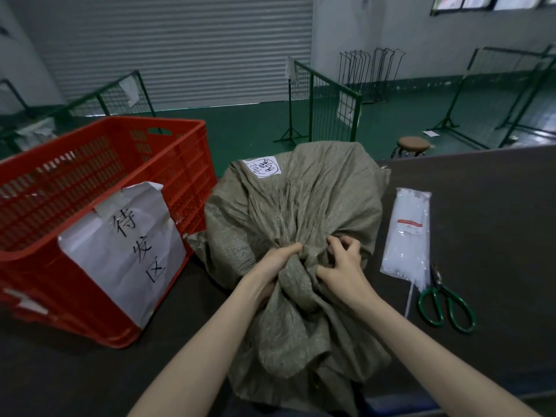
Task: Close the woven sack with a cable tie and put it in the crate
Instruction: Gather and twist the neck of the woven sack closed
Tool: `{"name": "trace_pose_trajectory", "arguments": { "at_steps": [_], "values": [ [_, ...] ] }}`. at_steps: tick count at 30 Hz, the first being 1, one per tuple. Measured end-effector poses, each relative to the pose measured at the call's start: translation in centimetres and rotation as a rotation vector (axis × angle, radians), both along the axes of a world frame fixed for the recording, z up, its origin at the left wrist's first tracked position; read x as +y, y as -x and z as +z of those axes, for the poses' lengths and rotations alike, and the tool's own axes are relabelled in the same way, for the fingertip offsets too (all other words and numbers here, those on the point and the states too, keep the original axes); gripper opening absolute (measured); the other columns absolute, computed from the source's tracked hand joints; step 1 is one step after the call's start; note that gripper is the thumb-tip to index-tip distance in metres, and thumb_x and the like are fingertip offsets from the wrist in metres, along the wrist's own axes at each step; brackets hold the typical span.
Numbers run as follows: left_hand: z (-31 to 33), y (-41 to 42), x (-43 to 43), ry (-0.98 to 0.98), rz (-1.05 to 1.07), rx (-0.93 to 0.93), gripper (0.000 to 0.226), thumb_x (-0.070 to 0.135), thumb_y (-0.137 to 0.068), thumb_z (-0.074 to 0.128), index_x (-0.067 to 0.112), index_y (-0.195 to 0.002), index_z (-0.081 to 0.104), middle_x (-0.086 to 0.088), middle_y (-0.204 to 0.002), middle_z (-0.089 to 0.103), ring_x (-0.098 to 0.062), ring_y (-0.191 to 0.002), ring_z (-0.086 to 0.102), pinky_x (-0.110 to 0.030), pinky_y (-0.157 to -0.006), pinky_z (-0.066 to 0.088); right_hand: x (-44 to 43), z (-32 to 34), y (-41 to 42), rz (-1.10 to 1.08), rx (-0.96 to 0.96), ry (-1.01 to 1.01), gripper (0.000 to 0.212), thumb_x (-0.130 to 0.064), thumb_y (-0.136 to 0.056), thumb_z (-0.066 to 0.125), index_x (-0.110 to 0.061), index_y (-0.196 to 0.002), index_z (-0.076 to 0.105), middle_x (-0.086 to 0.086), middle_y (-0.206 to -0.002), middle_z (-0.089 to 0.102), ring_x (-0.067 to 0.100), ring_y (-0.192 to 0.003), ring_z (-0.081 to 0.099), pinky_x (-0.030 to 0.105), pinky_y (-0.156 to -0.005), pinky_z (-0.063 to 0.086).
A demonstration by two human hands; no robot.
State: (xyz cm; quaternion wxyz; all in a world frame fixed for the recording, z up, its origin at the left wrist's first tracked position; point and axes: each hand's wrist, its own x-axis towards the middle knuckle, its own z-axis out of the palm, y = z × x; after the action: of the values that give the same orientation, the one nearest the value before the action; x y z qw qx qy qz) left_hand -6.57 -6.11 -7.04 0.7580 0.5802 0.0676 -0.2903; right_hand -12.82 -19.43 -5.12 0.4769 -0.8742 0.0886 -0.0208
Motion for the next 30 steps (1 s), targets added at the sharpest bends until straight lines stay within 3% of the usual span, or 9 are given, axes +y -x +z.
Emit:
{"name": "trace_pose_trajectory", "arguments": {
  "at_steps": [4, 6, 9, 14, 16, 19, 21, 25, 30],
  "values": [
    [0.7, 0.0, 0.2, -0.057, -0.038, -0.073, 0.013, 0.010, -0.092, 0.051, 0.007, -0.092, 0.064, -0.001, -0.068, 0.072, -0.006, -0.055, 0.068, -0.015, -0.053, 0.054, -1.1, -0.2, -0.5, -0.200, 0.068, -0.498, 0.043, -0.017, -0.077, 0.059, -0.015, -0.120, 0.054, 0.007, -0.112, 0.048, 0.017, -0.095, 0.054, 0.028, -0.085, 0.048],
    [1.1, 0.0, 0.5, -0.101, -0.036, -0.095, 0.009, 0.010, -0.093, 0.052, 0.009, -0.094, 0.061, -0.001, -0.077, 0.067, -0.001, -0.052, 0.066, -0.012, -0.050, 0.052, -1.8, -0.1, -0.4, -0.227, 0.184, -0.690, 0.032, -0.010, -0.083, 0.054, -0.012, -0.115, 0.053, 0.003, -0.083, 0.055, 0.008, -0.057, 0.054, 0.020, -0.047, 0.042],
    [1.1, -0.4, 0.9, -0.150, -0.056, -0.124, 0.027, 0.011, -0.092, 0.054, 0.002, -0.117, 0.058, -0.002, -0.093, 0.065, -0.005, -0.073, 0.067, -0.016, -0.062, 0.052, -2.6, -0.8, -0.1, -0.148, 0.306, -0.682, 0.029, -0.010, -0.084, 0.056, -0.017, -0.112, 0.051, 0.000, -0.069, 0.055, 0.003, -0.037, 0.050, 0.021, -0.044, 0.034],
    [0.9, -0.8, 0.8, -0.223, -0.111, -0.119, 0.040, 0.013, -0.092, 0.053, 0.001, -0.130, 0.051, -0.004, -0.110, 0.059, -0.017, -0.101, 0.057, -0.025, -0.088, 0.043, -1.8, -1.5, -0.1, -0.040, 0.242, -0.598, 0.054, -0.007, -0.082, 0.063, -0.026, -0.130, 0.046, 0.006, -0.095, 0.059, 0.005, -0.049, 0.051, 0.022, -0.046, 0.036],
    [1.1, -0.6, 0.4, -0.268, -0.128, -0.124, 0.035, 0.012, -0.091, 0.053, 0.000, -0.124, 0.056, -0.002, -0.103, 0.063, -0.015, -0.094, 0.061, -0.023, -0.082, 0.047, -1.4, -1.9, -0.4, -0.041, 0.142, -0.401, 0.064, -0.010, -0.079, 0.067, -0.027, -0.136, 0.042, 0.010, -0.117, 0.046, 0.013, -0.083, 0.061, 0.024, -0.069, 0.050],
    [1.3, -0.4, -0.2, -0.185, -0.201, -0.060, 0.030, 0.024, -0.082, 0.064, 0.011, -0.109, 0.067, -0.004, -0.104, 0.071, -0.010, -0.092, 0.066, -0.021, -0.080, 0.051, -0.6, -1.9, -0.6, 0.017, 0.017, -0.168, 0.063, -0.009, -0.076, 0.068, -0.024, -0.133, 0.045, 0.009, -0.123, 0.029, 0.024, -0.125, 0.037, 0.016, -0.102, 0.024],
    [1.2, -0.5, -0.1, -0.093, -0.235, 0.006, 0.043, 0.033, -0.071, 0.076, 0.014, -0.109, 0.068, -0.005, -0.118, 0.069, -0.014, -0.107, 0.065, -0.026, -0.093, 0.048, -0.2, -1.9, -0.8, 0.068, -0.004, -0.092, 0.060, -0.014, -0.077, 0.068, -0.024, -0.132, 0.045, 0.013, -0.133, 0.027, 0.030, -0.130, 0.031, 0.020, -0.104, 0.022],
    [0.6, -0.3, 0.5, -0.085, -0.213, -0.031, 0.010, 0.010, -0.087, 0.061, 0.009, -0.093, 0.069, 0.001, -0.084, 0.076, -0.009, -0.078, 0.072, -0.020, -0.072, 0.057, -0.2, -2.0, -1.2, 0.069, 0.039, 0.026, 0.063, -0.024, -0.079, 0.067, -0.027, -0.137, 0.041, 0.016, -0.143, 0.024, 0.039, -0.131, 0.027, 0.034, -0.109, 0.022],
    [0.5, 0.2, 0.6, -0.170, -0.110, -0.080, 0.016, 0.003, -0.082, 0.061, 0.002, -0.096, 0.069, -0.015, -0.096, 0.071, -0.026, -0.088, 0.068, -0.037, -0.086, 0.054, -0.5, -2.6, -0.6, 0.040, 0.028, -0.218, 0.059, -0.014, -0.076, 0.069, -0.025, -0.130, 0.048, 0.010, -0.133, 0.032, 0.027, -0.122, 0.043, 0.035, -0.112, 0.032]
  ]
}}
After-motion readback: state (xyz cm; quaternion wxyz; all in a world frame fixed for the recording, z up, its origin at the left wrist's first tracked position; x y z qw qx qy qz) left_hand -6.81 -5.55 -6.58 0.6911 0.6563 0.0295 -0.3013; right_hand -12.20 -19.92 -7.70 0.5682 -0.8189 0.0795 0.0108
